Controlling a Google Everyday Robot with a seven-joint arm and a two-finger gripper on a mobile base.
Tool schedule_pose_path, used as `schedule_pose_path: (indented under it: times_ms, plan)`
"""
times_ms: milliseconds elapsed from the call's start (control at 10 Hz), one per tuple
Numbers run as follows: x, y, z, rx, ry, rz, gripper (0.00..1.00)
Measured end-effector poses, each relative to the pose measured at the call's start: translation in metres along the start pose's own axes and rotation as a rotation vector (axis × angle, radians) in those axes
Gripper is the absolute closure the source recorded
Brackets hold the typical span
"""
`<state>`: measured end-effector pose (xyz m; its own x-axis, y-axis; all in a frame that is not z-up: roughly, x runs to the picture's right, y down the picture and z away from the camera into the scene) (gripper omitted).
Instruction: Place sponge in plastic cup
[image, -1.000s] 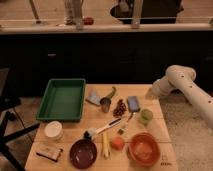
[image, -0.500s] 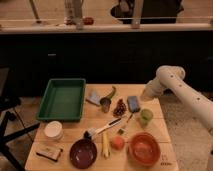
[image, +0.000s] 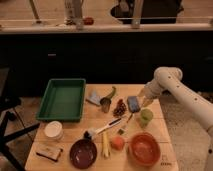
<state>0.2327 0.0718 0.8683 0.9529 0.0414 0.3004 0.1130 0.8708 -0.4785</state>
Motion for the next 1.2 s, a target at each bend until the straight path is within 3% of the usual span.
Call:
schedule_pose_path:
  times_ms: [400, 700, 1100, 1200]
  plan:
    - [-0.006, -0.002, 0.009, -0.013, -0.005, -0.032, 0.20]
    - [-0.008, -0.024, 0.003, -0.012, -0.014, -0.065, 0.20]
    - [-0.014, -0.033, -0.010, -0.096, -0.044, -0.225, 0.20]
    - [-0.014, -0.023, -0.010, -0.129, -0.037, -0.340, 0.20]
